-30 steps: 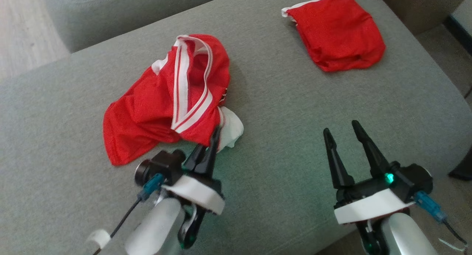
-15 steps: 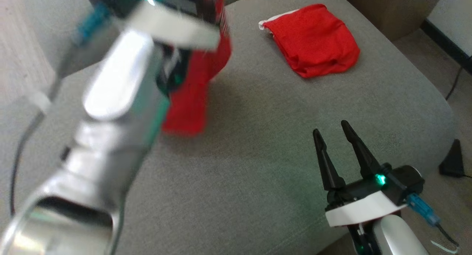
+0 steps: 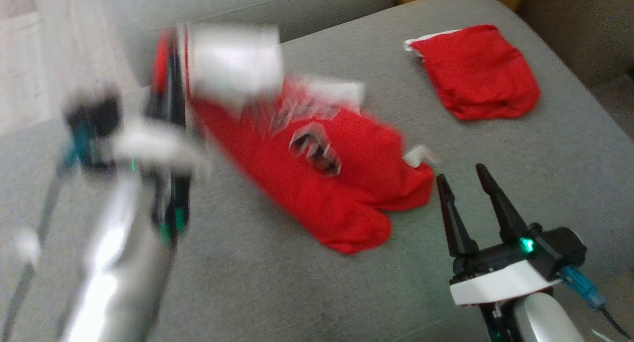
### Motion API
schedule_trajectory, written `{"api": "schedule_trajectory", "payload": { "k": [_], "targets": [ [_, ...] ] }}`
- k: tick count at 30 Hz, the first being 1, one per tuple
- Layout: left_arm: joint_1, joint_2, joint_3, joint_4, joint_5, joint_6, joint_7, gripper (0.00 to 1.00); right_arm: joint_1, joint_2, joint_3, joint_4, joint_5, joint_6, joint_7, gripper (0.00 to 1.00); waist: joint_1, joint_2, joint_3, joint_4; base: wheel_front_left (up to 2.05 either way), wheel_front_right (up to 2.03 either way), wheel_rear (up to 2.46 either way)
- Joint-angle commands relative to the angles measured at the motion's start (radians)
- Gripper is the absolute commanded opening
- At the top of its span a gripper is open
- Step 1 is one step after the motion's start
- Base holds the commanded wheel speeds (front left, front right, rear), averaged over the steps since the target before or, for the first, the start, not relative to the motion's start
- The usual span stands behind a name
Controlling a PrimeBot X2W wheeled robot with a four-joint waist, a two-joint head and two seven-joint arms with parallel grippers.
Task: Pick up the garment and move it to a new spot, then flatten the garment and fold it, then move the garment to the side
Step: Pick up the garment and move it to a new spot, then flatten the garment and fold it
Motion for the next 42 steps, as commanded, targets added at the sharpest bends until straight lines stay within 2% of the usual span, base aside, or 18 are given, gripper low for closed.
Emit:
{"api": "schedule_trajectory", "payload": {
  "k": [1, 2, 3, 4, 9, 14, 17, 21, 28, 36, 42],
  "targets": [
    [0.019, 0.035, 0.039, -0.029, -0.016, 0.009, -0.006, 0.00, -0.009, -0.004, 0.011, -0.035, -0.011, 0.007, -0.005, 1.00, -0.0001, 0.0000, 0.016, 0.034, 0.00, 0.00, 0.00],
    [0.086, 0.040, 0.045, -0.027, -0.025, 0.016, -0.015, 0.00, -0.007, -0.005, 0.005, -0.032, -0.012, 0.007, -0.005, 1.00, -0.0001, 0.0000, 0.022, 0.047, 0.00, 0.00, 0.00],
    [0.148, 0.045, 0.050, -0.024, -0.029, 0.025, -0.026, 0.20, -0.005, -0.007, 0.001, -0.030, -0.014, 0.007, -0.005, 1.00, -0.0001, 0.0000, 0.027, 0.060, 0.00, 0.00, 0.00],
    [0.204, 0.045, 0.058, -0.020, -0.035, 0.036, -0.040, 1.00, -0.003, -0.009, -0.002, -0.028, -0.016, 0.007, -0.005, 1.00, -0.0001, 0.0000, 0.032, 0.073, 0.00, 0.00, 0.00],
    [0.448, 0.015, 0.080, -0.046, 0.004, 0.083, -0.091, 1.00, 0.006, -0.017, -0.009, -0.016, -0.018, 0.007, -0.005, 1.00, -0.0001, 0.0000, 0.036, 0.145, 0.00, 0.00, 0.00],
    [0.599, -0.030, 0.150, -0.224, 0.188, 0.144, -0.094, 1.00, 0.019, -0.019, -0.014, -0.009, -0.020, 0.007, -0.005, 1.00, -0.0001, 0.0000, 0.018, 0.201, 0.00, 0.00, 0.00],
    [0.680, -0.055, 0.153, -0.305, 0.312, 0.147, -0.094, 1.00, 0.029, -0.021, -0.014, -0.003, -0.020, 0.007, -0.005, 1.00, -0.0001, 0.0000, 0.004, 0.225, 0.00, 0.00, 0.00],
    [0.737, -0.064, 0.113, -0.328, 0.444, 0.135, -0.094, 1.00, 0.036, -0.023, -0.011, 0.003, -0.021, 0.007, -0.005, 1.00, -0.0001, 0.0000, -0.007, 0.243, 0.00, 0.00, 0.00],
    [0.692, -0.061, 0.013, -0.216, 0.571, 0.081, -0.094, 1.00, 0.029, -0.030, 0.002, 0.006, -0.017, 0.007, -0.005, 1.00, -0.0001, 0.0000, 0.002, 0.243, 0.00, 0.00, 0.00],
    [0.572, -0.061, -0.028, -0.072, 0.630, 0.073, -0.094, 1.00, 0.015, -0.047, 0.008, 0.009, -0.012, 0.007, -0.005, 1.00, -0.0001, 0.0000, 0.040, 0.221, 0.00, 0.00, 0.00],
    [0.510, -0.067, -0.013, 0.063, 0.609, 0.074, -0.094, 1.00, 0.005, -0.053, 0.011, 0.011, -0.008, 0.007, -0.005, 1.00, -0.0001, 0.0000, 0.059, 0.194, 0.00, 0.00, 0.00]
  ]
}}
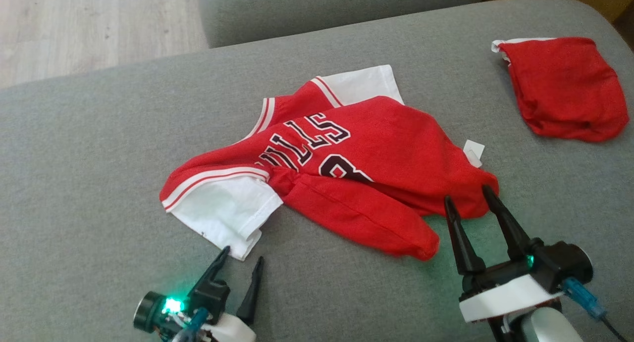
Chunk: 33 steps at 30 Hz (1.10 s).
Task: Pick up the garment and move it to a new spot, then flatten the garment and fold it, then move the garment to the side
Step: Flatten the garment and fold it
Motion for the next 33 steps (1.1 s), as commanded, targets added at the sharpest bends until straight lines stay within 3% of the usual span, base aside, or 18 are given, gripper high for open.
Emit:
{"api": "schedule_trajectory", "payload": {
  "k": [1, 7, 10, 14, 18, 26, 33],
  "targets": [
    [-0.047, 0.001, 0.043, -0.004, -0.012, 0.007, -0.013, 1.00, -0.041, -0.012, 0.021, -0.028, 0.007, 0.007, -0.005, 1.00, 0.0000, 0.0000, 0.005, -0.009, 0.00, 0.00, 0.00],
    [-0.074, -0.005, 0.056, 0.084, -0.042, 0.001, -0.013, 1.00, -0.042, -0.013, 0.019, -0.031, 0.009, 0.007, -0.005, 1.00, 0.0000, 0.0000, 0.012, -0.020, 0.00, 0.00, 0.00],
    [-0.078, -0.009, 0.061, 0.121, -0.062, -0.008, -0.012, 0.00, -0.037, -0.016, 0.018, -0.029, 0.009, 0.007, -0.005, 1.00, 0.0000, 0.0000, 0.012, -0.019, 0.00, 0.00, 0.00],
    [-0.076, -0.004, 0.080, 0.110, -0.084, -0.008, -0.012, 0.00, -0.018, -0.024, 0.011, -0.022, 0.015, 0.007, -0.005, 1.00, 0.0000, 0.0000, 0.012, -0.008, 0.00, 0.00, 0.00],
    [-0.063, 0.028, 0.115, -0.009, -0.086, 0.014, -0.012, 0.00, 0.029, -0.040, 0.018, -0.001, 0.038, 0.007, -0.005, 1.00, 0.0000, 0.0000, 0.009, 0.013, 0.00, 0.00, 0.00],
    [-0.032, 0.129, 0.180, -0.284, -0.046, 0.063, -0.013, 0.00, 0.110, -0.103, 0.139, 0.074, 0.147, 0.007, -0.005, 1.00, 0.0000, 0.0000, 0.020, 0.035, 0.00, 0.00, 0.00],
    [-0.021, 0.165, 0.199, -0.361, -0.041, 0.077, -0.013, 0.00, 0.059, -0.107, 0.197, 0.128, 0.226, 0.007, -0.005, 1.00, 0.0000, 0.0000, 0.033, 0.029, 0.00, 0.00, 0.00]
  ]
}}
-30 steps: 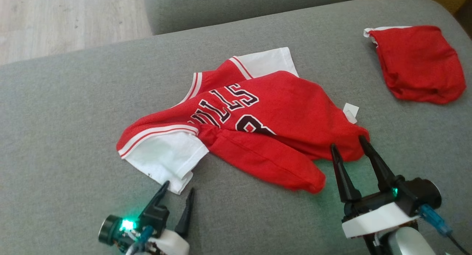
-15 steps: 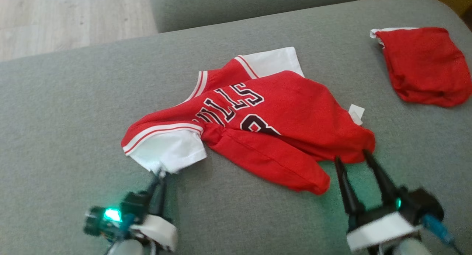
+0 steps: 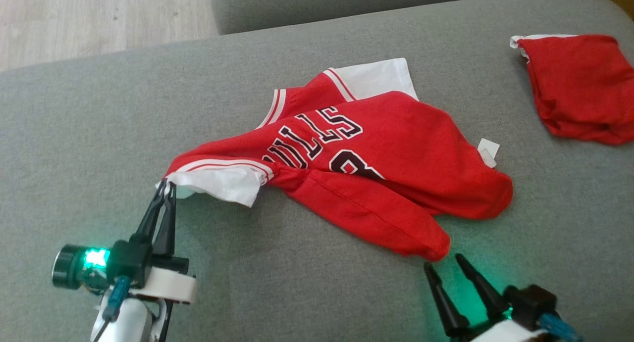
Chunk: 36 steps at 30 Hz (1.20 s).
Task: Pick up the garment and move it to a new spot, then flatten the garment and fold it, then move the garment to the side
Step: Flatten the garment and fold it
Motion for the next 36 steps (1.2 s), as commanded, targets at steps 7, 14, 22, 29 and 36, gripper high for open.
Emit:
{"api": "schedule_trajectory", "payload": {
  "k": [7, 14, 22, 29, 36],
  "targets": [
    [-0.028, 0.027, 0.030, -0.045, 0.012, 0.005, 0.003, 0.00, -0.089, -0.025, 0.088, 0.046, 0.055, 0.007, -0.006, 1.00, 0.0000, 0.0000, 0.007, 0.009, 0.00, 0.00, 0.00],
    [-0.034, 0.035, 0.026, -0.052, 0.009, 0.010, 0.009, 0.00, -0.122, -0.035, 0.115, 0.051, 0.087, 0.007, -0.006, 0.22, 0.0000, 0.0000, 0.016, 0.014, 0.00, 0.00, 0.00],
    [-0.028, 0.050, 0.030, -0.060, 0.002, 0.020, 0.014, 0.00, -0.117, -0.047, 0.078, -0.035, 0.056, 0.007, -0.006, 0.00, 0.0000, 0.0000, 0.012, 0.004, 0.00, 0.00, 0.00],
    [-0.039, 0.097, 0.060, -0.161, 0.006, 0.031, 0.003, 0.00, -0.107, -0.074, -0.058, -0.168, -0.027, 0.007, -0.006, 0.00, 0.0000, 0.0000, -0.015, -0.013, 0.00, 0.00, 0.00],
    [-0.144, 0.202, 0.084, -0.365, 0.027, -0.021, 0.024, 0.00, -0.141, -0.168, -0.211, -0.333, -0.042, 0.007, -0.006, 0.00, 0.0000, 0.0000, -0.057, -0.020, 0.00, 0.00, 0.00]
  ]
}}
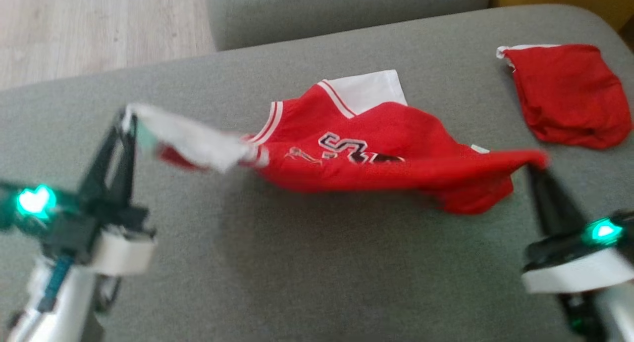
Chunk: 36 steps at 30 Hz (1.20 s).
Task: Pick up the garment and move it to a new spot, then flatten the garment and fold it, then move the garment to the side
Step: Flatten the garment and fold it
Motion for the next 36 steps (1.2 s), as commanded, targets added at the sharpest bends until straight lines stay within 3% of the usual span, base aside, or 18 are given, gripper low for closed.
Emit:
{"api": "schedule_trajectory", "payload": {
  "k": [1, 10, 16, 21, 26, 31, 36],
  "targets": [
    [-0.116, 0.059, 0.058, -0.092, 0.011, -0.014, 0.016, 0.00, -0.046, -0.055, -0.029, -0.071, 0.006, 0.007, -0.006, 0.00, 0.0000, 0.0000, -0.016, -0.003, 0.00, 0.00, 0.00],
    [-0.392, 0.153, 0.086, -0.300, -0.007, -0.104, 0.133, 0.00, -0.171, -0.224, -0.158, -0.239, 0.056, 0.007, 0.023, 0.00, 0.0000, 0.0000, -0.048, -0.023, 0.00, 0.00, 0.00],
    [-0.602, 0.176, 0.061, -0.262, -0.058, -0.152, 0.222, 0.00, -0.355, -0.327, -0.151, -0.240, 0.077, 0.007, 0.091, 0.00, 0.0000, 0.0000, -0.017, -0.023, 0.00, 0.00, 0.00],
    [-0.760, 0.192, 0.013, -0.123, -0.109, -0.175, 0.250, 0.00, -0.564, -0.360, -0.038, -0.117, 0.101, 0.007, 0.116, 0.00, 0.0000, 0.0000, 0.068, -0.012, 0.00, 0.00, 0.00],
    [-0.931, 0.207, -0.069, 0.028, -0.090, -0.183, 0.231, 0.00, -0.800, -0.362, 0.081, 0.075, 0.113, 0.007, 0.097, 0.00, 0.0000, 0.0000, 0.196, 0.022, 0.00, 0.00, 0.00],
    [-1.165, 0.156, -0.138, 0.188, -0.043, -0.185, 0.152, 0.00, -1.037, -0.332, 0.124, 0.261, 0.087, 0.007, 0.038, 0.00, 0.0000, 0.0000, 0.313, 0.055, 0.00, 0.00, 0.00],
    [-1.370, 0.101, -0.181, 0.318, 0.022, -0.181, 0.048, 0.00, -1.214, -0.317, 0.133, 0.369, 0.003, 0.007, 0.001, 0.00, 0.0000, 0.0000, 0.373, 0.070, 0.00, 0.00, 0.00]
  ]
}}
